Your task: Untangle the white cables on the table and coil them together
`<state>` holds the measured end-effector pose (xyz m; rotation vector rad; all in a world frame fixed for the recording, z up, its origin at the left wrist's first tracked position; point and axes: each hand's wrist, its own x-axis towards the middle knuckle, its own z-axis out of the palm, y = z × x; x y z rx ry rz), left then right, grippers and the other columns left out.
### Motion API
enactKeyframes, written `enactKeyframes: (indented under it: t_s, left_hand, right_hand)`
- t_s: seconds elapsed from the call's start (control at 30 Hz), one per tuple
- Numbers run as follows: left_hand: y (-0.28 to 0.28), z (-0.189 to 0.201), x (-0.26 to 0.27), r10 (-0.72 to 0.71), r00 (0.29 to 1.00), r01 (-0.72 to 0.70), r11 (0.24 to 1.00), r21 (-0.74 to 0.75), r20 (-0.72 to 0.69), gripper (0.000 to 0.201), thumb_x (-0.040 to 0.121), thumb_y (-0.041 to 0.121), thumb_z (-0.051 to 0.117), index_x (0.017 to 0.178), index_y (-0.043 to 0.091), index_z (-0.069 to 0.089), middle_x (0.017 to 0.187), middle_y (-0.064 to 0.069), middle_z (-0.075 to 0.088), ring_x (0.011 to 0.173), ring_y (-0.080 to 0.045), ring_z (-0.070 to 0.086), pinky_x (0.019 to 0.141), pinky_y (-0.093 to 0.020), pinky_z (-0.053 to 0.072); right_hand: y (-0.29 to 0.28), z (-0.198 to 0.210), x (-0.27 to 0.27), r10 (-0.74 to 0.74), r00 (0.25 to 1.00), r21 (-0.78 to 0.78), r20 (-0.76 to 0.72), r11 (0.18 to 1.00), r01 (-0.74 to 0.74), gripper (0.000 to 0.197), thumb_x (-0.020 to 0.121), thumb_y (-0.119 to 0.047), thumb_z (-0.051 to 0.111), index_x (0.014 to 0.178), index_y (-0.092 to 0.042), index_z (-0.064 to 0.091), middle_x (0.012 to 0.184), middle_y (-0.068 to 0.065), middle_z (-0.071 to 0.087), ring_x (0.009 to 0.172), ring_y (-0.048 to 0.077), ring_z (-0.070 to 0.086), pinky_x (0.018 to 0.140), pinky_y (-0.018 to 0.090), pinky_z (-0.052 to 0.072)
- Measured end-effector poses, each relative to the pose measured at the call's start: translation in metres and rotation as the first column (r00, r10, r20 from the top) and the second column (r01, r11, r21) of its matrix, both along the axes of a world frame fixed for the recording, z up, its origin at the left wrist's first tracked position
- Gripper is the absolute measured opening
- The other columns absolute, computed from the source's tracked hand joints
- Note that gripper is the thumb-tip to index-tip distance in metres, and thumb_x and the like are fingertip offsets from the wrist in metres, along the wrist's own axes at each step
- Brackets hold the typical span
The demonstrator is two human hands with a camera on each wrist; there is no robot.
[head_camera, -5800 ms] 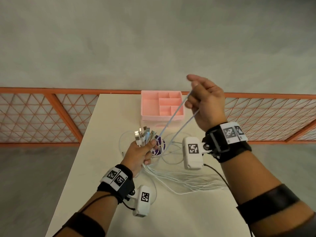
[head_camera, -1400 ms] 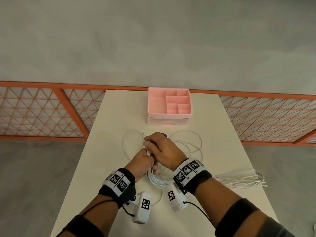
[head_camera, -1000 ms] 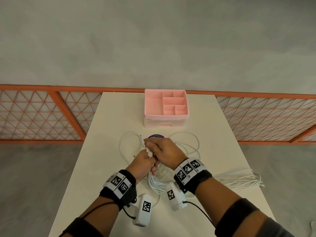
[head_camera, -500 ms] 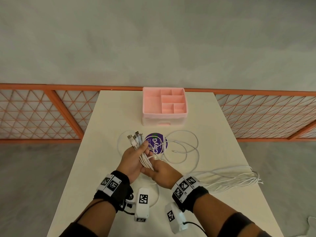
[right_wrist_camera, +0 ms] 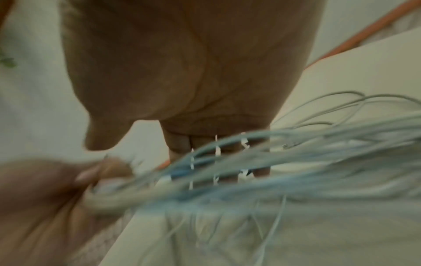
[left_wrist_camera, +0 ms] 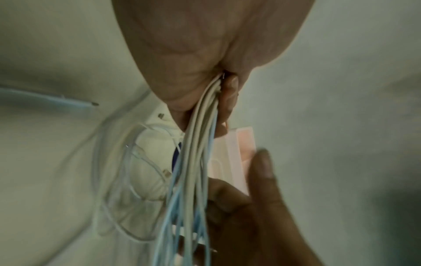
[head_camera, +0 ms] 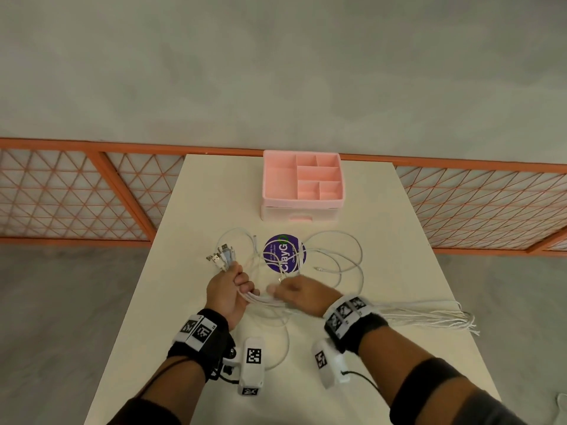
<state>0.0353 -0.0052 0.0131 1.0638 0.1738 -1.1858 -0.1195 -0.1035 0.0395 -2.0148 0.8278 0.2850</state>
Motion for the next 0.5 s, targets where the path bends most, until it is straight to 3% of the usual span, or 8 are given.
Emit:
enactKeyframes:
  t_s: [0.1, 0.2, 0.33, 0.43, 0.5]
  left_hand:
    - [0.004, -0.007, 0.000, 0.010, 1.000, -0.011, 1.000, 0.010, 0.009, 0.035, 0.106, 0.026, 0.041, 0.073, 0.016, 0.046, 0.047, 0.007, 0.032, 0.036, -0.008, 0.031, 0.042, -0.023, 0.040]
    - [0.005, -0.008, -0.003, 0.004, 1.000, -0.005, 1.000, 0.011, 0.028, 0.033, 0.106, 0.026, 0.042, 0.075, 0.016, 0.046, 0.048, 0.006, 0.032, 0.036, -0.009, 0.032, 0.041, -0.024, 0.041]
    - [0.006, -0.001, -0.003, -0.007, 0.999, 0.006, 1.000, 0.008, 0.045, 0.032, 0.106, 0.025, 0.042, 0.075, 0.017, 0.046, 0.048, 0.006, 0.033, 0.037, -0.009, 0.032, 0.044, -0.024, 0.041]
    - [0.007, 0.002, -0.003, -0.021, 0.998, 0.020, 1.000, 0.013, 0.052, 0.032, 0.105, 0.025, 0.043, 0.075, 0.016, 0.046, 0.049, 0.006, 0.034, 0.039, -0.010, 0.032, 0.047, -0.025, 0.040]
    - [0.007, 0.004, -0.003, -0.034, 0.997, 0.033, 0.999, 0.007, 0.063, 0.031, 0.105, 0.024, 0.044, 0.075, 0.016, 0.046, 0.050, 0.005, 0.035, 0.039, -0.010, 0.033, 0.048, -0.027, 0.041]
  right_hand:
    - [-0.038, -0.007, -0.001, -0.187, 0.981, -0.111, 0.043, 0.975, 0.191, 0.045, 0.098, -0.050, 0.047, 0.097, -0.010, 0.067, 0.096, 0.006, 0.069, 0.092, 0.024, 0.064, 0.083, 0.034, 0.046]
    - [-0.062, -0.025, 0.007, -0.203, 0.979, -0.192, -0.022, 0.962, 0.195, 0.028, 0.101, -0.028, 0.046, 0.115, -0.014, 0.065, 0.118, 0.009, 0.066, 0.108, 0.026, 0.061, 0.085, 0.029, 0.042]
    - [-0.071, -0.062, 0.020, -0.154, 0.973, -0.243, -0.172, 0.964, 0.109, 0.040, 0.098, -0.018, 0.045, 0.135, -0.027, 0.057, 0.141, 0.014, 0.049, 0.120, 0.033, 0.056, 0.104, 0.036, 0.044]
    - [-0.068, -0.075, 0.026, -0.087, 0.970, -0.252, -0.225, 0.967, 0.028, 0.045, 0.098, -0.014, 0.043, 0.142, -0.022, 0.050, 0.148, 0.014, 0.036, 0.128, 0.035, 0.049, 0.110, 0.037, 0.038]
    - [-0.069, -0.073, 0.028, -0.087, 0.977, -0.307, -0.194, 0.951, 0.024, 0.044, 0.098, -0.013, 0.042, 0.141, -0.018, 0.051, 0.144, 0.013, 0.041, 0.125, 0.034, 0.051, 0.108, 0.037, 0.039]
